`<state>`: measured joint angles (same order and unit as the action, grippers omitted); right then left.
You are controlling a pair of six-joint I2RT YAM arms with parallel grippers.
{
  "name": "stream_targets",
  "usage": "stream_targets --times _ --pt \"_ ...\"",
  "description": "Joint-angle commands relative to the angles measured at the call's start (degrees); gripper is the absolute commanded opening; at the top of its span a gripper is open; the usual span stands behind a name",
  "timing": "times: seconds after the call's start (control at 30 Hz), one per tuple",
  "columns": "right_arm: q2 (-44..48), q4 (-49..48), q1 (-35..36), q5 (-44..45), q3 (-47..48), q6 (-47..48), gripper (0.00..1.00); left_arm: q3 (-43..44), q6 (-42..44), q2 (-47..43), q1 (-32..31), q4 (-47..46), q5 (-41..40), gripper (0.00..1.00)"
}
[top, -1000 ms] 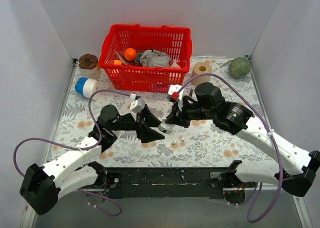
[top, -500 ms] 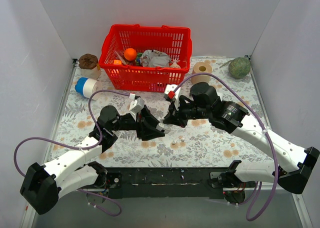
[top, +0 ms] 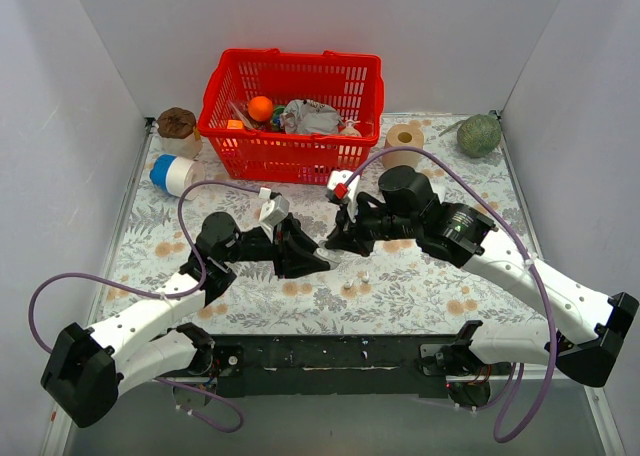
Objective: Insert the wireless bluetooth earbuds into the charging case
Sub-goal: Open the charging case, then pick up the earbud from the center of the board.
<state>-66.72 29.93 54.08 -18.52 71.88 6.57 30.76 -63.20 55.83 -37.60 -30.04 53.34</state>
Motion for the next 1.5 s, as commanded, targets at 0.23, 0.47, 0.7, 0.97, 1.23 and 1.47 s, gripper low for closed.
stream_targets --times 0.23,0.47,0.7,0.97,1.23,1.47 --pt "1.85 -3.83 0.32 3.84 2.04 -2.70 0.16 -2.90 1.32 -2.83 -0.01 -0.81 -3.15 0.00" --pt "4.14 -5.50 0.23 7.18 2.74 -5.69 0.48 -5.01 2.55 -6.08 0.08 1.21 -6.66 0.00" --pt "7.56 -4.18 -1.17 18.24 -0.30 -12.09 0.58 -6.42 3.08 -11.79 0.08 5.77 -14.29 0.00" --pt "11.34 -9.43 -7.94 20.99 -25.45 -26.69 0.40 -10.99 0.00 -24.27 -0.01 11.49 -21.35 0.00" --pt "8.10 -17.97 -7.59 14.93 -38.03 -30.21 0.09 -10.37 -1.13 -26.65 -0.19 14.93 -25.30 0.00" --pt "0.64 -23.25 -4.17 10.88 -40.15 -30.30 0.01 -10.72 -1.84 -27.62 -0.19 14.75 -26.88 0.00"
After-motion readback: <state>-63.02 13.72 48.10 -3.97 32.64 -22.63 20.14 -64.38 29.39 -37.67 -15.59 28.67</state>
